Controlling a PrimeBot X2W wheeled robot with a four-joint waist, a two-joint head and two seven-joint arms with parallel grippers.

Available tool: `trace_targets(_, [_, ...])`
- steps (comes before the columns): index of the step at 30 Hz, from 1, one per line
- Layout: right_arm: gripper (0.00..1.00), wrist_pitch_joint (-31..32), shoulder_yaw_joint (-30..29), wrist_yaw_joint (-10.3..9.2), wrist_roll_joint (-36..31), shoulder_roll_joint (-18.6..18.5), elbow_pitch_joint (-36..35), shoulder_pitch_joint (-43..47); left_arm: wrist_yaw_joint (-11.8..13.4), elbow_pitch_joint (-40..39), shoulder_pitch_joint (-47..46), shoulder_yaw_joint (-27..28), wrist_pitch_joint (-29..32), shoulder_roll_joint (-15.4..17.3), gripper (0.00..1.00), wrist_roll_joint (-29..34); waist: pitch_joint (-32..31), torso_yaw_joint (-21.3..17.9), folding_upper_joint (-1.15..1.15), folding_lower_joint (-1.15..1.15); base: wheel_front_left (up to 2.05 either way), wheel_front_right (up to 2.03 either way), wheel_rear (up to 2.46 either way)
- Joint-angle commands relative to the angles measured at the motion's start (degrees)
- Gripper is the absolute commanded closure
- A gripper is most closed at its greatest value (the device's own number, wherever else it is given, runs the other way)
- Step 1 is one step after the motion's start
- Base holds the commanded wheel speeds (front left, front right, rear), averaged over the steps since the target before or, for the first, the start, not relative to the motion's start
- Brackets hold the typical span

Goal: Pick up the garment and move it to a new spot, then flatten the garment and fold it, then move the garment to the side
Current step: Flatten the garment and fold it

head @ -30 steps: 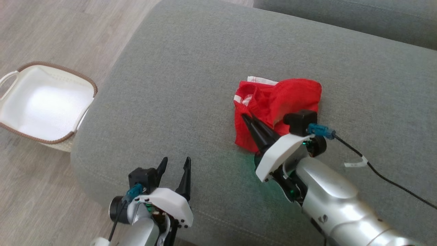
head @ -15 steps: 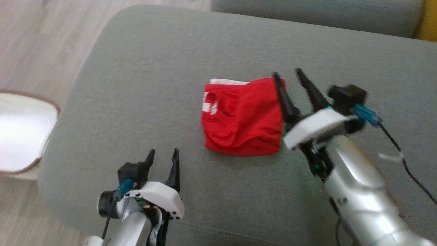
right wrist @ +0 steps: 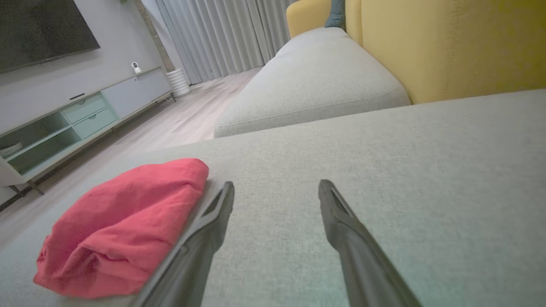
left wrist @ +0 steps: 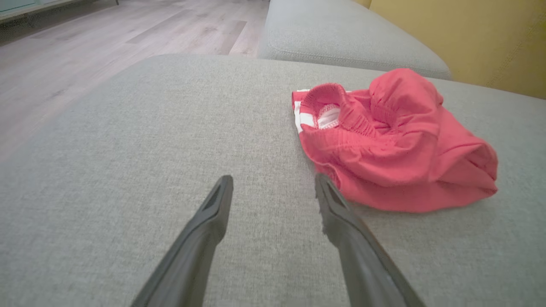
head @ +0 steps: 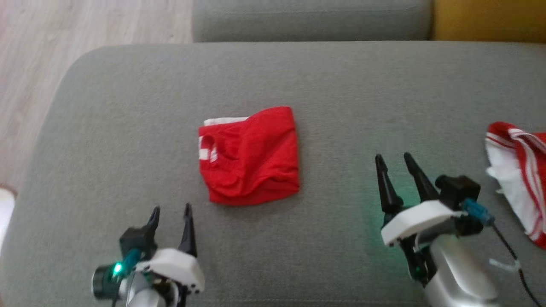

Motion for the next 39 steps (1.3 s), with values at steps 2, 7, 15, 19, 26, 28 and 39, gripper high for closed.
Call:
trace_targets(2, [0.0, -0.6, 1.4, 0.39, 0.6, 0.7, -1.7, 0.8, 0.4, -2.5, 0.2, 3.0, -0.3, 0.7, 0.0, 0.5, -1.9, -2.4, 0.0, 0.0, 0.0, 0.0, 0.0])
trace_targets(7, [0.0, -0.6, 1.9, 0.39, 1.5, 0.7, -2.0, 3.2, 0.6, -4.4, 2.8, 3.8, -0.3, 0.7, 0.0, 1.3, -2.5, -3.8, 0.0, 0.0, 0.0, 0.0, 0.0])
trace_targets(15, [0.0, -0.6, 2.7, 0.39, 1.4, 0.7, -1.6, 2.9, 0.4, -5.0, 2.6, 3.3, -0.3, 0.7, 0.0, 1.2, -2.3, -3.2, 0.0, 0.0, 0.0, 0.0, 0.0])
trace_targets(19, [0.0, -0.6, 7.1, 0.39, -0.2, 0.7, -0.8, -0.1, -0.2, -4.7, 2.0, 2.1, -0.3, 0.7, 0.0, 0.7, -1.1, -1.7, 0.0, 0.0, 0.0, 0.0, 0.0])
trace_targets(26, [0.0, 4.9, 19.2, 0.39, 0.8, 0.7, 2.7, -12.7, -0.7, -4.0, 0.6, -2.7, -0.3, 0.7, 0.0, -1.5, 0.5, 3.7, 0.0, 0.0, 0.0, 0.0, 0.0])
trace_targets(28, [0.0, 5.9, 20.5, 0.39, 0.8, 0.7, 3.5, -14.5, -0.7, -3.9, 0.5, -3.4, -0.3, 0.7, 0.0, -1.9, 0.7, 4.7, 0.0, 0.0, 0.0, 0.0, 0.0])
trace_targets(39, [0.0, 15.7, 33.1, 0.39, 3.8, 0.7, 13.2, -25.5, -1.0, -3.0, -0.5, -8.6, -0.3, 0.7, 0.0, -3.8, 2.3, 12.2, 0.0, 0.0, 0.0, 0.0, 0.0])
